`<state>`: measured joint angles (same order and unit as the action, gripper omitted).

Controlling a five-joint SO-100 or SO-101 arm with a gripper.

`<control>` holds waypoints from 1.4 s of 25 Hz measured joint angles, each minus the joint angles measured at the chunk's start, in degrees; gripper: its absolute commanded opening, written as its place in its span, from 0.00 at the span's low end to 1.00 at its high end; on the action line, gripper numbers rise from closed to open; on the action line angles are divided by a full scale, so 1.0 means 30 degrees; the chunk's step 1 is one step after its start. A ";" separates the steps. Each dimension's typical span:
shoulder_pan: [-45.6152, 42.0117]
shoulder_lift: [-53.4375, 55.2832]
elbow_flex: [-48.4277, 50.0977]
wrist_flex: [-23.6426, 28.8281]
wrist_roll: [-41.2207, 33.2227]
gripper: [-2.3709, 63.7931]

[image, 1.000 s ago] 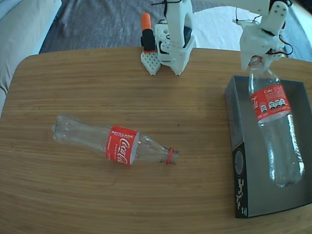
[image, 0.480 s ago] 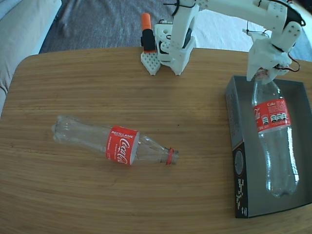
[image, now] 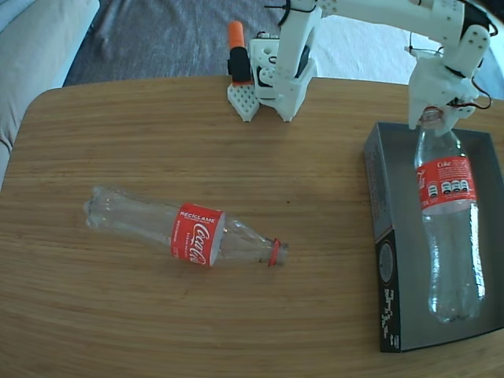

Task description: Grasp the bottles and put them in the box.

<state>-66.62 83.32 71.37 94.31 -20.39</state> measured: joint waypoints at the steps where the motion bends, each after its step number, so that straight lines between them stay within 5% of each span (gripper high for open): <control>1: -0.0117 0.0000 0.0000 0.0000 0.0264 0.03; 14: -0.0674 -0.3838 -0.3340 0.0000 0.0732 0.03; 35: -0.0293 -0.4482 -0.2900 0.0000 0.2139 0.03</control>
<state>-67.50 69.87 62.67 94.31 -13.97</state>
